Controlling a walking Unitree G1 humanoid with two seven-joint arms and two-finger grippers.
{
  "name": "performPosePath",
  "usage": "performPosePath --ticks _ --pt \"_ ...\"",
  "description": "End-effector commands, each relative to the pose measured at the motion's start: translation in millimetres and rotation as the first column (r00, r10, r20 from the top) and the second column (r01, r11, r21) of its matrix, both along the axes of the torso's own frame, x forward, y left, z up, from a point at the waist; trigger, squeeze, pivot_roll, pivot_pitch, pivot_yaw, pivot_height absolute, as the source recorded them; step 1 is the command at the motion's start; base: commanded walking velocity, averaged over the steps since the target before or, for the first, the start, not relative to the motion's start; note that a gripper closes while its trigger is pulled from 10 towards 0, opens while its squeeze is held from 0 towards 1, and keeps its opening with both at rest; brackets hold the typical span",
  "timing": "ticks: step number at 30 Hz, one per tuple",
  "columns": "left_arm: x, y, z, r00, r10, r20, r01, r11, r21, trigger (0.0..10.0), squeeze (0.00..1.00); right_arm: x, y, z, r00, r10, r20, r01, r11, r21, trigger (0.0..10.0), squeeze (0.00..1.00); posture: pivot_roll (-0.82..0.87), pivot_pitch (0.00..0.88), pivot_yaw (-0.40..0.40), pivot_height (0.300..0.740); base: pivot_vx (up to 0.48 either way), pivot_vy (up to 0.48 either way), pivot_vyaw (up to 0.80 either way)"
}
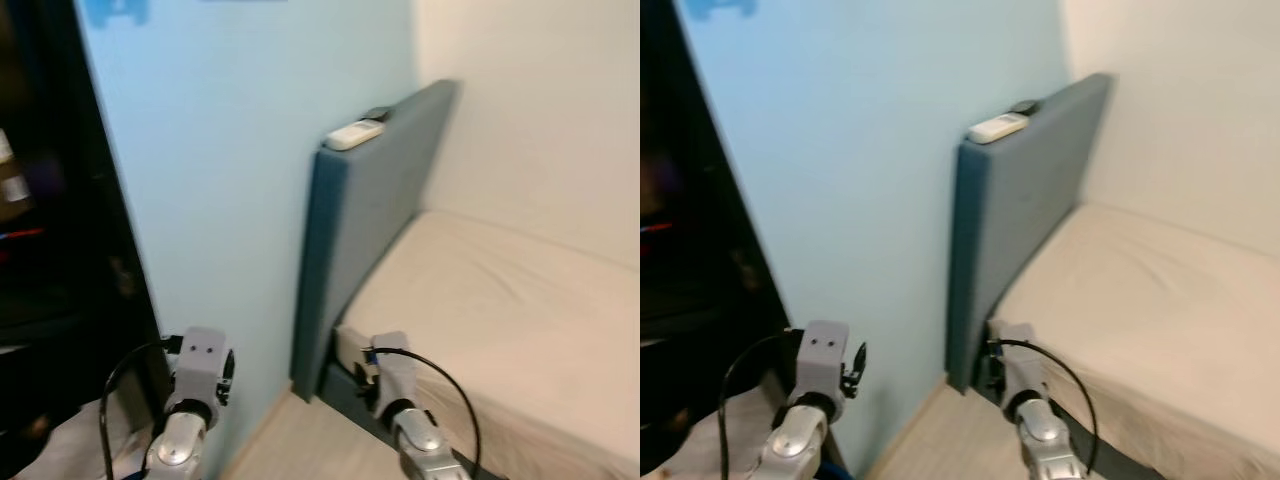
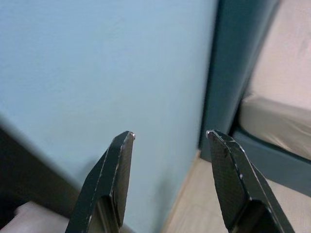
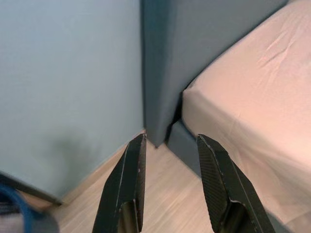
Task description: Clean up the room
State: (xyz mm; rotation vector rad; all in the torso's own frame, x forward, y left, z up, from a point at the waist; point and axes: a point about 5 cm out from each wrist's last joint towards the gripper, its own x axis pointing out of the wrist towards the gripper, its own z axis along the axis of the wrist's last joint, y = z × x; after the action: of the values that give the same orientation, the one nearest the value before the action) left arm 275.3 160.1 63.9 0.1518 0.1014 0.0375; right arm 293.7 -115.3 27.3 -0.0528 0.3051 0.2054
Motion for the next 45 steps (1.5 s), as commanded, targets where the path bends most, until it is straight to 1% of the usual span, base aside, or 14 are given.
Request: performPosePath --ticks 1,26,32,36,42,45 --pt "-0.2 -2.0 0.4 1.000 -0.011 0.002 0.011 1.000 -0.013 10.0 0.00 -1.9 -5.8 -3.2 1.000 -0.016 -0.022 0.016 1.000 -0.001 10.0 0.00 0.00 0.049 -0.056 0.735 0.000 0.000 -0.80" --pt "-2.1 -10.2 0.9 0.998 -0.057 0.007 0.057 0.998 -0.038 10.0 0.00 -4.6 -4.8 -4.6 0.999 -0.013 -0.032 0.013 1.000 0.000 10.0 0.00 0.00 0.052 -0.055 0.735 0.000 0.000 -0.80" --pt "-1.8 -9.6 -0.5 0.998 -0.056 -0.003 0.056 0.998 -0.028 10.0 0.00 -4.8 -4.9 -4.6 0.999 -0.016 -0.032 0.016 1.000 0.000 10.0 0.00 0.00 0.050 -0.053 0.735 0.000 0.000 -0.80" --pt "-1.1 -8.4 -1.6 0.999 -0.050 -0.012 0.050 0.999 -0.007 10.0 0.00 -5.3 -6.1 -5.0 0.999 -0.017 -0.032 0.017 1.000 -0.005 10.0 0.00 0.00 0.052 -0.054 0.735 0.000 0.000 -0.80" --pt "-1.5 -7.2 -2.0 0.999 -0.042 -0.010 0.042 0.999 -0.018 10.0 0.00 -5.2 -6.4 -4.8 0.999 -0.015 -0.031 0.015 1.000 -0.008 10.0 0.00 0.00 0.054 -0.052 0.735 0.000 0.000 -0.80" --pt "-3.6 -7.9 -3.4 0.998 -0.058 -0.018 0.058 0.998 -0.027 10.0 0.00 -5.5 -7.6 -4.7 0.999 -0.015 -0.029 0.015 1.000 -0.010 10.0 0.00 0.00 0.054 -0.052 0.735 0.000 0.000 -0.80"
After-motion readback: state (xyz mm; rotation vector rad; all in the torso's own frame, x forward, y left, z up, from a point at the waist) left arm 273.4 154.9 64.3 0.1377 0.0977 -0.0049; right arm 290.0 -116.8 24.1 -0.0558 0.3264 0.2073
